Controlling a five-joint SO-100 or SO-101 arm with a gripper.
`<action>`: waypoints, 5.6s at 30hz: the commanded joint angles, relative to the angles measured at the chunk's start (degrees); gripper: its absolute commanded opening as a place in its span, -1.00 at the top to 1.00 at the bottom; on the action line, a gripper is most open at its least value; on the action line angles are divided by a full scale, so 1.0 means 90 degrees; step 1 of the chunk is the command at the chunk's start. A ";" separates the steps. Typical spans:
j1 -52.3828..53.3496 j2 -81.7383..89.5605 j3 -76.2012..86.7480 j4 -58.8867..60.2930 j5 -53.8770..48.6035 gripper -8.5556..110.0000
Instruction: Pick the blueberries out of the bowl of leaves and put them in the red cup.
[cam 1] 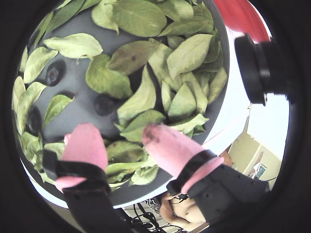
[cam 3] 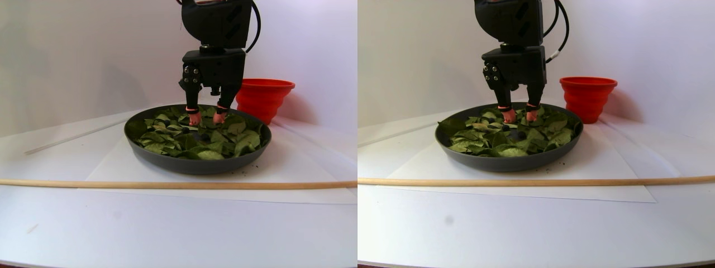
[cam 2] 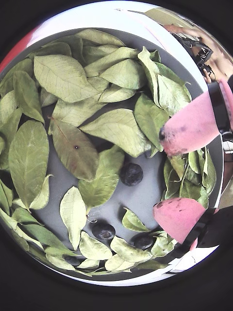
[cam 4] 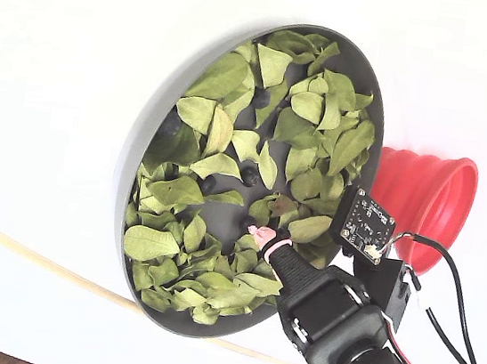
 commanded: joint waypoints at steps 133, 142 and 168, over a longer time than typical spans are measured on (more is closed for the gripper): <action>0.0049 -0.1250 -0.0098 -0.1699 0.0732 0.70; 0.0000 -0.0820 -0.0234 -0.1348 0.0762 0.71; -0.0029 0.0127 -0.0283 -0.0664 0.0430 0.71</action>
